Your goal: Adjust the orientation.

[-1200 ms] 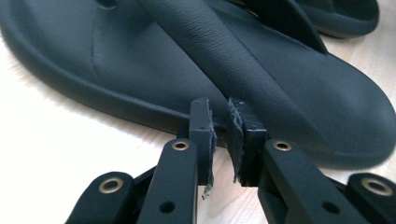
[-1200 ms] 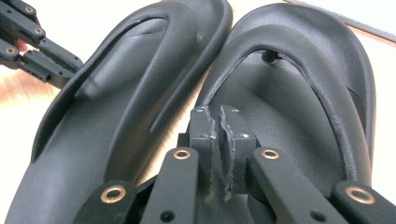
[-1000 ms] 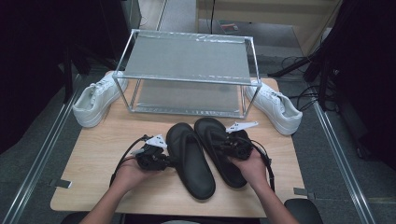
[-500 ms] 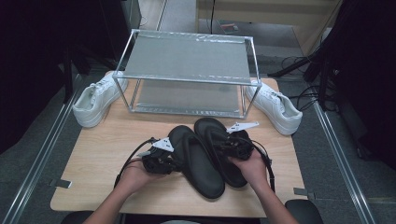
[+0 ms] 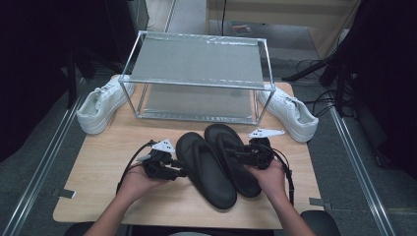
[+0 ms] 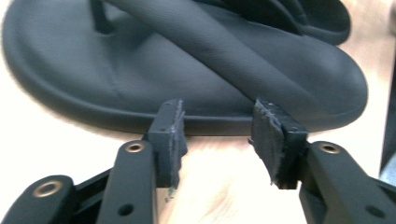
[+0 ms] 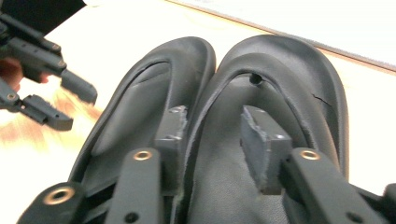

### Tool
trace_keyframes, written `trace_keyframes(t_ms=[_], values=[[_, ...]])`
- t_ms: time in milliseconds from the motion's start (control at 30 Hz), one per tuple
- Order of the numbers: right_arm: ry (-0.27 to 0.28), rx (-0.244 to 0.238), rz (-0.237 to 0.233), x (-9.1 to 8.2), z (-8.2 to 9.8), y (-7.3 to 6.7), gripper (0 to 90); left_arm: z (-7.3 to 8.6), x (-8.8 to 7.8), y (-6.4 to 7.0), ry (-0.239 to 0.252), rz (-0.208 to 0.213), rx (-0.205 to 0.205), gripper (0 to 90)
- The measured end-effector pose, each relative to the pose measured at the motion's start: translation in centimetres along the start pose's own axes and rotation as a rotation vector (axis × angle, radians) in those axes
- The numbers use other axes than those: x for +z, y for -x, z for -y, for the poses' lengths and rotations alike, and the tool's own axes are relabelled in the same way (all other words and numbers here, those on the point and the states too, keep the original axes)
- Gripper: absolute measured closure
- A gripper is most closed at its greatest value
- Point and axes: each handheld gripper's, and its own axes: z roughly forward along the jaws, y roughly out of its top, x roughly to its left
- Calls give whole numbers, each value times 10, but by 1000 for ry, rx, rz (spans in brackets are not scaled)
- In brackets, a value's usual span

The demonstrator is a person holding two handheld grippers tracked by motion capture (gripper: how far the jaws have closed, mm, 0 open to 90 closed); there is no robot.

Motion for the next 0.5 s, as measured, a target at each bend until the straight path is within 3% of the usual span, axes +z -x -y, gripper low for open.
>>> trace_keyframes(t_ms=[167, 333, 500], values=[[31, -69, 1, 1, 4, -7, 506, 1, -6, -6, 16, -25, -16, 461], [29, -67, -3, 8, 6, -14, 457, 3, -10, -11, 33, -43, -30, 404], [-8, -68, -6, 22, 11, -23, 428, 5, -16, -18, 49, -70, -41, 385]])
